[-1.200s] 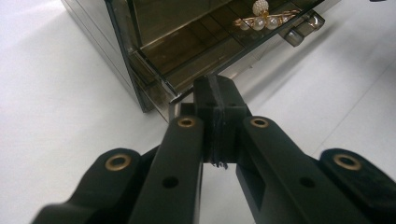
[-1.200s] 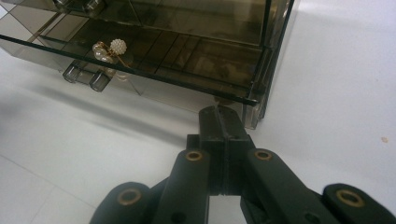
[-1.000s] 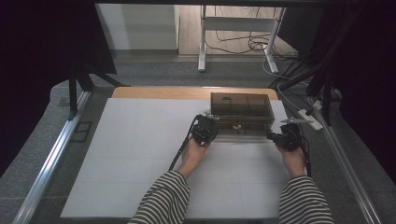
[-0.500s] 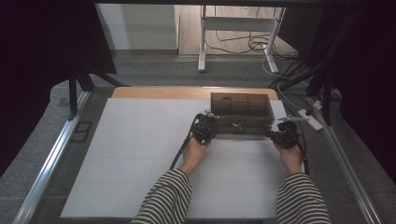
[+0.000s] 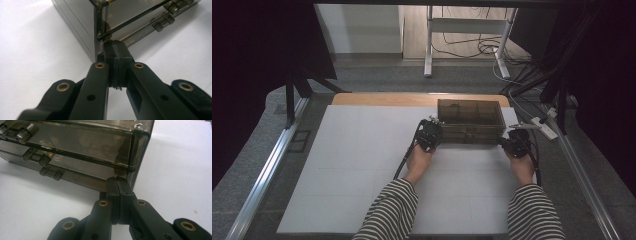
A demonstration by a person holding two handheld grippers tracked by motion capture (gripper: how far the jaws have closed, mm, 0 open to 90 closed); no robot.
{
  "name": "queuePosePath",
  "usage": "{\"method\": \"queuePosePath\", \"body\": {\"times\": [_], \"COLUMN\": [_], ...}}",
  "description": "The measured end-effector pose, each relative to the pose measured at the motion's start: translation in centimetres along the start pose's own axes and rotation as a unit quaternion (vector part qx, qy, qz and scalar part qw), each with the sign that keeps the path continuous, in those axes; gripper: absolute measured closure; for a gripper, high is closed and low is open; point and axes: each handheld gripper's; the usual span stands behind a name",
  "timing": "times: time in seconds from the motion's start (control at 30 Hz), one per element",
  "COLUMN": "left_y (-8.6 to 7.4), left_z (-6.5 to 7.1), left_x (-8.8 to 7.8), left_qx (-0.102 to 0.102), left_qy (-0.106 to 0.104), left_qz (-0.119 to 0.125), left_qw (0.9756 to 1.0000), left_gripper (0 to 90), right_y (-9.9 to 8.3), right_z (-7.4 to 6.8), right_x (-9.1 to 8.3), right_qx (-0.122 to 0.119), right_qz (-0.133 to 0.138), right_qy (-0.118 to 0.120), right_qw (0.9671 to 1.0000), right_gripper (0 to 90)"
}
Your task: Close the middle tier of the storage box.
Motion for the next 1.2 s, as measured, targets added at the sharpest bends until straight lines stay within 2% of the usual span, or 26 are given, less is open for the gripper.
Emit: {"method": "queuePosePath", "body": {"times": [0.33, 0.63, 0.9, 1.0, 1.2], "left_y": [-0.1, -0.7, -2.1, -2.9, -3.9], "left_z": [-0.1, -0.5, -2.0, -2.5, -3.4], "left_x": [-0.1, -1.2, -3.4, -4.0, -4.7], "left_qx": [0.009, 0.016, 0.004, 0.001, -0.011], "left_qy": [0.005, -0.007, -0.014, -0.013, -0.013], "left_qz": [-0.004, -0.006, 0.005, 0.002, 0.006], "left_qw": [0.9999, 0.9998, 0.9999, 0.9999, 0.9998], "left_gripper": [88.7, 88.2, 80.6, 72.1, 61.9], "right_y": [-0.1, -0.3, -0.7, -0.9, -1.4], "right_z": [-0.2, -0.7, -1.6, -1.8, -2.1], "right_x": [0.2, -0.3, -1.0, -1.3, -1.6], "right_qx": [-0.008, -0.01, -0.024, -0.023, -0.02], "right_qz": [-0.011, -0.015, -0.012, -0.009, -0.008], "right_qy": [-0.001, 0.013, 0.028, 0.033, 0.04], "right_qw": [0.9999, 0.9998, 0.9992, 0.9991, 0.999], "right_gripper": [85.7, 83.7, 78.1, 76.2, 71.1]}}
Point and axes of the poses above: each handheld gripper's, and its own axes: x roughly forward along the jaws, y roughly out of its top, z roughly to its right, and after that the axes turned 7 degrees about z, right-handed
